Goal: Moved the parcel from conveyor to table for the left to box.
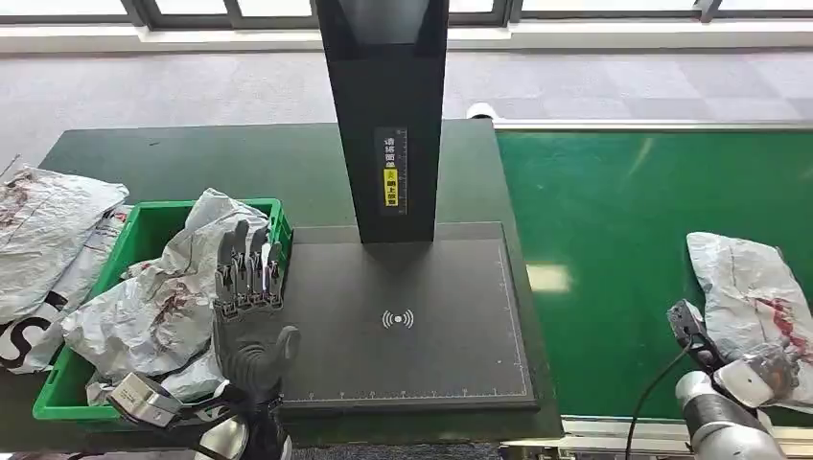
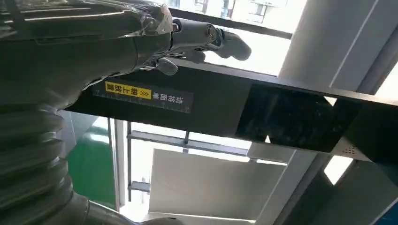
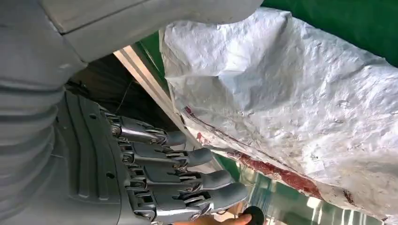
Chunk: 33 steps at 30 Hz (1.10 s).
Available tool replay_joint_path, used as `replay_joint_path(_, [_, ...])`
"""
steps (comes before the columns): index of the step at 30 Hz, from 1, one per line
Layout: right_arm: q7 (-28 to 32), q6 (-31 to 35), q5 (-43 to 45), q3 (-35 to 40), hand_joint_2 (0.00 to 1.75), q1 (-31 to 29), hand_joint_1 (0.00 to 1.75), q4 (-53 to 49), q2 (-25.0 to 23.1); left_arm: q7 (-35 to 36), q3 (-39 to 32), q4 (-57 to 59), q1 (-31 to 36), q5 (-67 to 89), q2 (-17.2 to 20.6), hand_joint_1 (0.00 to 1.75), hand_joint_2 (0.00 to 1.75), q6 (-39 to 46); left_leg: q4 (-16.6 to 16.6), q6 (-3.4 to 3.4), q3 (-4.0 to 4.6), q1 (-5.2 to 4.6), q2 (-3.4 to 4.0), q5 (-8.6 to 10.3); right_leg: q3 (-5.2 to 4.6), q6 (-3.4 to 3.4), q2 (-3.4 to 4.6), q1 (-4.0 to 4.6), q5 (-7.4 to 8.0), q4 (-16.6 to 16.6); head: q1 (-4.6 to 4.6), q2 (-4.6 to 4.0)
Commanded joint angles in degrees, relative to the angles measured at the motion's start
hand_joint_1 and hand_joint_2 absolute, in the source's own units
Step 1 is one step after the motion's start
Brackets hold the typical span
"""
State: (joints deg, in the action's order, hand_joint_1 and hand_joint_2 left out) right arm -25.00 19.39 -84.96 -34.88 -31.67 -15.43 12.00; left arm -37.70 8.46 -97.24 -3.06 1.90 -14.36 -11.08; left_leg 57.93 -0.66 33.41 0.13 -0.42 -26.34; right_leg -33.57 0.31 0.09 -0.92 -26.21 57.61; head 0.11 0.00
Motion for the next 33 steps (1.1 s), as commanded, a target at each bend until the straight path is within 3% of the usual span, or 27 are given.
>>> replay_joint_path(1, [-0.33,0.03,-5.04,3.12,1.75,-1.36,0.0,2.33,0.43,-2.3,1.8,1.73,0.6,0.23,1.85,0.0,1.75,0.4,-0.09,-0.01,-0.05,0.02,0.07,0.03,0.05,-0.05,0.03,0.03,0.05,-0.11,-0.02,0.0])
replay_joint_path(33, [0.05,-4.78,-5.04,2.72,1.75,-0.25,0.0,2.93,-0.2,-2.3,1.01,1.67,-0.54,0.54,1.66,0.0,1.75,0.59,-0.1,-0.01,-0.09,0.04,0.11,0.01,0.08,-0.05,0.07,0.05,0.05,-0.13,0.0,0.0])
